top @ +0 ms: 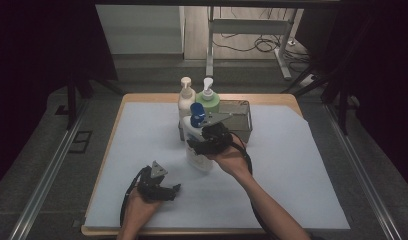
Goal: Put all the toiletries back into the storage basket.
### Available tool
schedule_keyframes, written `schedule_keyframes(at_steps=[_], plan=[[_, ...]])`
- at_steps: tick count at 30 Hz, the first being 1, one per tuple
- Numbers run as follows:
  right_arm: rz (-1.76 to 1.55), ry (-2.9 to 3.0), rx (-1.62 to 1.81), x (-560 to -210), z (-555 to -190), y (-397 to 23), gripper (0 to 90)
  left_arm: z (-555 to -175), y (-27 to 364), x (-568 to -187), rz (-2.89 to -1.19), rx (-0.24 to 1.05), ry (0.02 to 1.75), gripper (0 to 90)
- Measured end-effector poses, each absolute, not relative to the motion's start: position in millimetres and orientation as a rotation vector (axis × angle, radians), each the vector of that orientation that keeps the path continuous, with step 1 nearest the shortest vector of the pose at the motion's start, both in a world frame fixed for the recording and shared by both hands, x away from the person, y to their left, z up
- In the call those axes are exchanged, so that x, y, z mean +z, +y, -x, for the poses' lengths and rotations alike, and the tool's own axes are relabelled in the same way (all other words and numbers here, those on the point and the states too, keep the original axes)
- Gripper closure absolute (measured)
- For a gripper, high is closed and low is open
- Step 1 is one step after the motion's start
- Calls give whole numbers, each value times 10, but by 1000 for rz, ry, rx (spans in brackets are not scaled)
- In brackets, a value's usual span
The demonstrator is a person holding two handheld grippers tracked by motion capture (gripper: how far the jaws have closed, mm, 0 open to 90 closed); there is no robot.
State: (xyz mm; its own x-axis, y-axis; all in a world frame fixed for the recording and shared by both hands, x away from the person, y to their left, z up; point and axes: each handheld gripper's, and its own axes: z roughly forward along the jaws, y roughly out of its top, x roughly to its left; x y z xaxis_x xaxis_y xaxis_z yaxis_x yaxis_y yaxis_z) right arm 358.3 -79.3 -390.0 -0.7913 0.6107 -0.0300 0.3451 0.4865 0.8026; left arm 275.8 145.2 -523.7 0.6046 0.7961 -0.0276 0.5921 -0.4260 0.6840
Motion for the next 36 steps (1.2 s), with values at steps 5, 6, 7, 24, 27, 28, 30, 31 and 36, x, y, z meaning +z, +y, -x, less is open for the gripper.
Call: schedule_keyframes(at_steps=[5, 6, 7, 24, 27, 28, 30, 31, 36], plan=[[-817, 2421, 1203, -3835, -3583, -923, 402, -2759, 1453, -5237, -2167, 396, 1090, 122], [-815, 2420, 1200, -3822, -3585, -950, 402, -2759, 1453, -5237, -2167, 396, 1090, 122], [-817, 2418, 1198, -3810, -3587, -976, 402, -2759, 1453, -5237, -2167, 396, 1090, 122], [-880, 2369, 1187, -3597, -3658, -1377, 403, -2759, 1452, -5236, -2167, 395, 1091, 122], [-897, 2359, 1183, -3559, -3675, -1435, 403, -2759, 1453, -5236, -2168, 395, 1091, 122], [-902, 2356, 1182, -3548, -3679, -1452, 403, -2759, 1453, -5236, -2168, 395, 1090, 122], [-912, 2349, 1183, -3527, -3691, -1481, 403, -2759, 1452, -5236, -2168, 395, 1091, 122], [-917, 2347, 1182, -3514, -3698, -1499, 403, -2759, 1452, -5236, -2168, 395, 1091, 122], [-937, 2329, 1179, -3453, -3734, -1571, 403, -2759, 1452, -5236, -2167, 395, 1091, 122]])
